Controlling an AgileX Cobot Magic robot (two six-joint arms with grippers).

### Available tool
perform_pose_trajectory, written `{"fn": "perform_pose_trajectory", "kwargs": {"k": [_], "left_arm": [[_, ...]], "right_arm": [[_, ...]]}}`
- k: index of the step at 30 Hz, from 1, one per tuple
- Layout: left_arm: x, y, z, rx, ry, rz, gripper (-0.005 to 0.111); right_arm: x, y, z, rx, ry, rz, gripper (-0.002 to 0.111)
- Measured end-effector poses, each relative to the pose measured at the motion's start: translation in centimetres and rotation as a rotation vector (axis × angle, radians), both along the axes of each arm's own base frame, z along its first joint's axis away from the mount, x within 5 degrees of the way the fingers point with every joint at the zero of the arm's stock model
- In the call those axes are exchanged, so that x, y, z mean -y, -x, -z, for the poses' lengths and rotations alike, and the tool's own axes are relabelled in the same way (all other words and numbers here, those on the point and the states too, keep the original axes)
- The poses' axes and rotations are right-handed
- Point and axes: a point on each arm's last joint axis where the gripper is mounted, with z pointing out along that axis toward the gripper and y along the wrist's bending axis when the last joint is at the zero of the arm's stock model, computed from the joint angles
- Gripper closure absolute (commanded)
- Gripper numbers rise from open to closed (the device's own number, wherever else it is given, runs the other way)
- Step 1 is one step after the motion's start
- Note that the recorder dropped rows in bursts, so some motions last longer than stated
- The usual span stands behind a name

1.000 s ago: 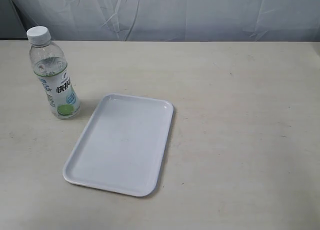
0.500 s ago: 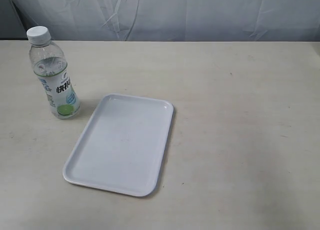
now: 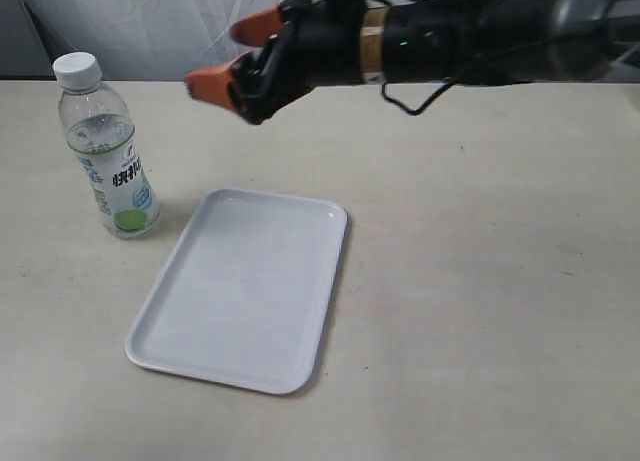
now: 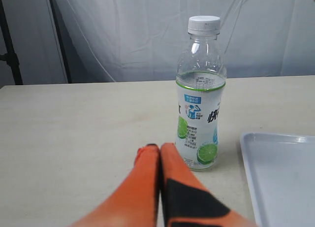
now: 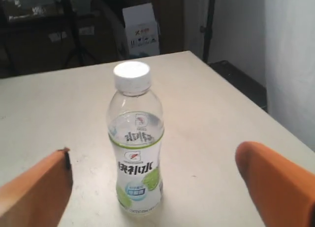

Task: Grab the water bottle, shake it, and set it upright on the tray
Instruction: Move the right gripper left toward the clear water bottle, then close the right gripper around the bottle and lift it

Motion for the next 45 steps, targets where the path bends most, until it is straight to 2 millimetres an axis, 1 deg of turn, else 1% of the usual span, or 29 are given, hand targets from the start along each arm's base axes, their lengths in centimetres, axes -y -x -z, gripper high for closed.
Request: {"fn": "perform_pose_trajectory", "kwargs": {"k": [2,5,7,10,16,24,28,34,42,45], "left_arm": [[0.0,0.0,0.0,0.000,0.000,0.000,0.106],[0.0,0.0,0.0,0.000,0.000,0.000,0.106],[0.0,0.0,0.0,0.002,0.000,0.000,0.106],[0.0,0.0,0.0,0.004,0.000,0.000,0.106],[0.0,0.0,-0.1,0.006,0.000,0.000,0.106],[0.0,0.0,-0.1,0.006,0.000,0.000,0.106],[0.0,0.0,-0.1,0.006,0.000,0.000,0.106],[0.0,0.0,-0.1,0.006,0.000,0.000,0.106],[0.0,0.0,-0.1,0.006,0.000,0.000,0.106],[0.0,0.0,-0.1,0.006,0.000,0.000,0.106]], "right_arm": [[-2.5,0.5,0.9,0.039,0.042,-0.013,0.019],[-5.3,0.9,1.8,0.069,0.092,0.021,0.019],[-6.5,0.9,2.1,0.060,0.094,0.059,0.019],[-8.1,0.8,2.2,0.021,0.052,0.088,0.019],[-10.8,1.2,3.1,-0.005,0.007,0.051,0.019],[-12.4,1.2,4.1,-0.057,-0.048,0.038,0.019],[-13.2,0.9,5.2,-0.071,-0.045,0.043,0.019],[-14.3,0.6,6.2,-0.070,-0.056,0.037,0.019],[-15.6,0.5,8.0,-0.075,-0.048,0.033,0.019],[-16.0,0.5,9.1,-0.085,-0.035,0.032,0.019]]}}
